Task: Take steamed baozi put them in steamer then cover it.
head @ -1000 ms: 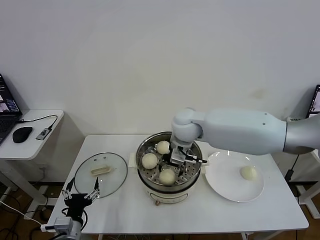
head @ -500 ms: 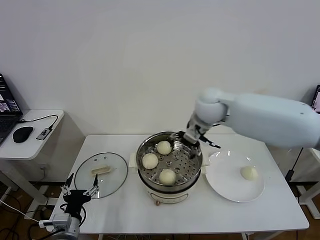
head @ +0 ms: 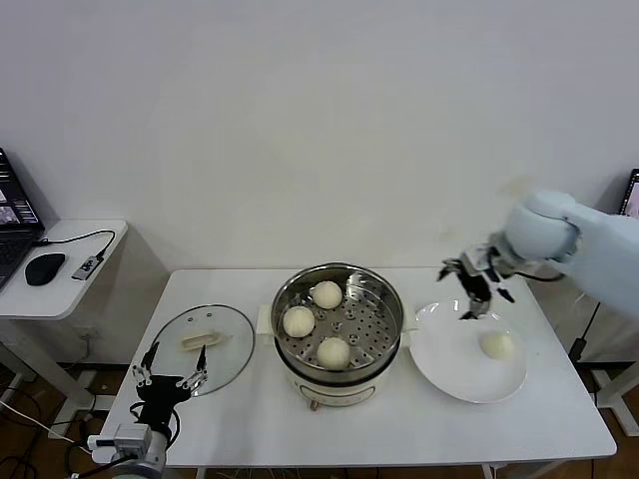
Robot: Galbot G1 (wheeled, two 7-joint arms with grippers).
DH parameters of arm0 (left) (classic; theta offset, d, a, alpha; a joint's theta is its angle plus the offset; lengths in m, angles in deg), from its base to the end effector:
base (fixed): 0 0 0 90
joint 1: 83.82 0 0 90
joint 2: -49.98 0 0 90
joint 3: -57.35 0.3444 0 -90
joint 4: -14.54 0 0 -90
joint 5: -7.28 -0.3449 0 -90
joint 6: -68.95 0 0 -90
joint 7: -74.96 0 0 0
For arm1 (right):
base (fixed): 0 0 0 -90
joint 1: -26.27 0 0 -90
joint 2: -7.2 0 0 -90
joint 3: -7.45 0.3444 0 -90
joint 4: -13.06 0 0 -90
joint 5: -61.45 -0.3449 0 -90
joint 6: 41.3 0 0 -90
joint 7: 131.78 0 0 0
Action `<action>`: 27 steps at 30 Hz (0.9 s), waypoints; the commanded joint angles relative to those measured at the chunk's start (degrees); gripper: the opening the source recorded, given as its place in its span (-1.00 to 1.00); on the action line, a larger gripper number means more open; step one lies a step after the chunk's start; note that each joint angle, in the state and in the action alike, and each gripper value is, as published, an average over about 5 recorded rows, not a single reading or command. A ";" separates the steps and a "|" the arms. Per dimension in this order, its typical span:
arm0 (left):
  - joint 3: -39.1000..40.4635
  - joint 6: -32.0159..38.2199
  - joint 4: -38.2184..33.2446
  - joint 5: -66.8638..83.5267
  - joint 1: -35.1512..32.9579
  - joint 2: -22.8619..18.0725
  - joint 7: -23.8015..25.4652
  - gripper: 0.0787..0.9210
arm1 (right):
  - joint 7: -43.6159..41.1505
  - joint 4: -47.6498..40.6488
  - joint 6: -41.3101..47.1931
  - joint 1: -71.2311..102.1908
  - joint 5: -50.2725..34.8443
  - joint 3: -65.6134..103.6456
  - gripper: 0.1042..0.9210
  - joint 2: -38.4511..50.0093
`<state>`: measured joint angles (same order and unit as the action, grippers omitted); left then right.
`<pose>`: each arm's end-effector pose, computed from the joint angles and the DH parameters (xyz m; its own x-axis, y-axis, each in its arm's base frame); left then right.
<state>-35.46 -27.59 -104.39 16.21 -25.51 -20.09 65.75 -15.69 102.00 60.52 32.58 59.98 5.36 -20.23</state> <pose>0.1715 0.0744 -0.2961 -0.9883 -0.0535 0.1430 -0.0257 0.9815 0.1900 0.4632 -0.1526 -0.0639 -0.2831 -0.1159 0.9521 -0.9267 -0.2226 -0.3027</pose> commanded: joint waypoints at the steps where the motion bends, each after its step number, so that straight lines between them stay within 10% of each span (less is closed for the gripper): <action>1: 0.45 -0.08 -0.15 -0.04 -0.20 0.16 0.04 0.77 | -1.13 -10.35 -0.06 20.03 5.72 17.09 0.76 6.38; 27: -1.28 -0.28 1.53 0.48 -0.31 0.05 0.06 0.77 | 1.33 -34.74 -2.54 32.34 15.87 28.78 0.75 -14.49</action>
<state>-36.68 -27.84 -102.97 16.65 -25.84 -20.14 65.78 -14.79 74.06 58.29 62.02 73.57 31.43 -29.38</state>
